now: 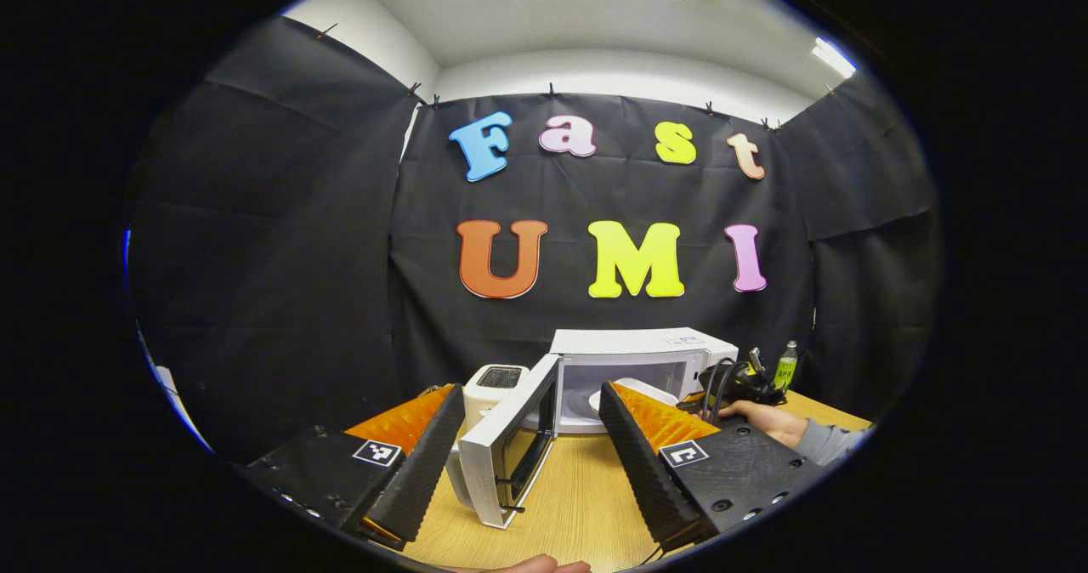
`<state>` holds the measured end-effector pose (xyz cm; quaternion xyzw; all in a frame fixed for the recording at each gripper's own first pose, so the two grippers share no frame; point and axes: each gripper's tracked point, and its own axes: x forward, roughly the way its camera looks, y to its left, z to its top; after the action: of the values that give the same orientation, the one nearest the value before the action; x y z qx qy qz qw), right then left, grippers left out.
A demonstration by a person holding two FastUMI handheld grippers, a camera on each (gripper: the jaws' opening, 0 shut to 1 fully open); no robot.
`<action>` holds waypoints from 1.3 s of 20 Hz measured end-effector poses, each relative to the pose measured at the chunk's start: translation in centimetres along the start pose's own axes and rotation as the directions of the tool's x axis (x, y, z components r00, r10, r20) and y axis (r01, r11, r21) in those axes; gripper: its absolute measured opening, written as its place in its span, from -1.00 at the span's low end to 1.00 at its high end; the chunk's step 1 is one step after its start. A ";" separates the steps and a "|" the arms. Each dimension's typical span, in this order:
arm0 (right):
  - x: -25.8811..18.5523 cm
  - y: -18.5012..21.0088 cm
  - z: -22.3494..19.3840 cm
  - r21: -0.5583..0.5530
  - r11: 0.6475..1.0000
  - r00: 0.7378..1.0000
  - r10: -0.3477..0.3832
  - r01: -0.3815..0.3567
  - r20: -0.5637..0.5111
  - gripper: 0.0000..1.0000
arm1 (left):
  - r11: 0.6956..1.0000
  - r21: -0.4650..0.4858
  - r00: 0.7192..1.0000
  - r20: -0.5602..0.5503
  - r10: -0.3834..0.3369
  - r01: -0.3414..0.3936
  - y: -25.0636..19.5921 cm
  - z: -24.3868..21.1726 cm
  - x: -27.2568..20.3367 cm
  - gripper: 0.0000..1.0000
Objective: Open the microwave oven with the left hand, put the food in, and close the microwave oven.
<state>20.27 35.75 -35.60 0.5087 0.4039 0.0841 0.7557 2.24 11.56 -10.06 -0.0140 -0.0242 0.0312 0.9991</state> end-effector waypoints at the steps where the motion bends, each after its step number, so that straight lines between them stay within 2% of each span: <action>1: 0.9 0.7 0.4 0.024 1.000 0.999 0.012 -0.013 0.046 -0.89 | 1.000 -0.002 1.000 -0.001 -0.002 0.002 0.1 0.0 0.1 0.89; 6: 6.0 3.0 1.5 0.030 0.997 0.983 0.060 -0.067 0.175 -0.86 | 1.000 0.022 1.000 -0.017 -0.006 0.007 0.3 -0.3 0.6 0.89; 9: 8.9 3.4 3.6 0.026 0.996 0.958 0.076 -0.087 0.275 -0.86 | 0.999 0.044 1.000 -0.013 -0.008 0.009 0.3 -0.2 0.5 0.88; 12: 11.1 2.3 5.1 -0.005 0.999 0.938 0.046 -0.047 0.342 -0.86 | 0.998 0.059 1.000 -0.009 -0.013 0.013 0.5 -0.4 0.7 0.89; 13: 11.6 1.8 5.2 -0.002 0.999 0.935 0.031 -0.032 0.353 -1.00 | 0.998 0.066 1.000 -0.009 -0.015 0.015 0.4 -0.6 0.7 0.89; 14: 11.9 1.5 5.3 -0.006 1.000 0.931 0.022 -0.021 0.365 -1.00 | 0.997 0.074 1.000 -0.014 -0.005 0.006 0.7 -0.8 0.6 0.89; 15: 12.2 1.3 5.3 -0.017 1.000 0.927 0.018 -0.013 0.375 -0.86 | 0.997 0.081 1.000 -0.015 0.008 -0.007 1.1 -1.0 0.5 0.87; 16: 12.4 0.8 5.1 -0.032 0.999 0.927 0.004 0.008 0.375 -0.82 | 0.996 0.086 1.000 -0.009 0.015 -0.015 1.3 -0.9 0.4 0.88; 17: 12.6 0.4 5.0 -0.036 0.999 0.925 -0.005 0.020 0.380 -0.99 | 0.996 0.084 1.000 -0.008 0.011 -0.010 1.3 -1.0 0.3 0.87; 18: 12.8 0.2 4.8 -0.025 0.999 0.925 -0.013 0.024 0.380 -0.79 | 0.997 0.078 1.000 -0.014 0.007 -0.006 1.3 -1.2 0.1 0.87; 20: 13.3 -0.6 4.5 -0.013 0.999 0.924 -0.023 0.031 0.381 -0.76 | 0.997 0.070 1.000 -0.012 0.014 -0.013 1.8 -1.2 -0.1 0.86; 21: 13.3 -1.0 4.3 -0.024 0.999 0.927 -0.027 0.039 0.375 -0.92 | 0.998 0.065 1.000 -0.013 0.021 -0.020 2.1 -1.2 -0.3 0.86; 22: 13.3 -0.9 4.6 -0.042 0.999 0.918 -0.016 0.035 0.395 -0.80 | 0.998 0.060 1.000 -0.011 0.024 -0.023 2.4 -1.2 -0.4 0.86; 23: 13.0 -1.1 5.0 -0.075 0.996 0.912 -0.010 0.044 0.409 -0.80 | 0.998 0.053 1.000 -0.009 0.024 -0.023 2.5 -1.3 -0.7 0.86; 24: 12.9 -1.0 5.1 -0.114 0.992 0.913 0.002 0.049 0.408 -1.00 | 0.999 0.049 1.000 -0.009 0.024 -0.023 2.6 -1.4 -0.7 0.86; 25: 12.7 -0.7 5.0 -0.163 0.985 0.913 0.020 0.051 0.407 -0.65 | 0.999 0.047 1.000 -0.007 0.027 -0.027 2.9 -1.5 -0.8 0.86; 26: 12.4 -0.7 5.0 -0.214 0.974 0.915 0.021 0.072 0.402 -0.41 | 0.999 0.044 0.999 -0.005 0.033 -0.032 3.3 -1.6 -0.9 0.86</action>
<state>31.74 38.62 -41.93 0.4213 0.2346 0.0130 0.8759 1.26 14.75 -11.78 0.0073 -0.0206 0.0479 0.9986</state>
